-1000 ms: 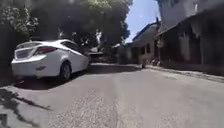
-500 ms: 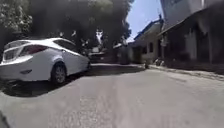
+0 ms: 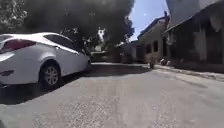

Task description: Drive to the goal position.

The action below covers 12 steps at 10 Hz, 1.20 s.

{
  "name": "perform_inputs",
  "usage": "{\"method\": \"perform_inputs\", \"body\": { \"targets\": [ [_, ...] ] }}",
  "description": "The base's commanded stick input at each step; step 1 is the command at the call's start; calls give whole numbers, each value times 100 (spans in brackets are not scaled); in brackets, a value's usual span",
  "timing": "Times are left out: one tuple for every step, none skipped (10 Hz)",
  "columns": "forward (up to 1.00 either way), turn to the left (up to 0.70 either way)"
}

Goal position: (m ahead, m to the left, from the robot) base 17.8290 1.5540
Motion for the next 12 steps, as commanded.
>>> {"method": "perform_inputs", "body": {
  "targets": [
    [100,-39],
    [100,-39],
    [100,-14],
    [100,1],
    [100,1],
    [100,1],
    [100,1],
    [100,1],
    [100,1],
    [100,1],
    [100,1],
    [100,1]
  ]
}}
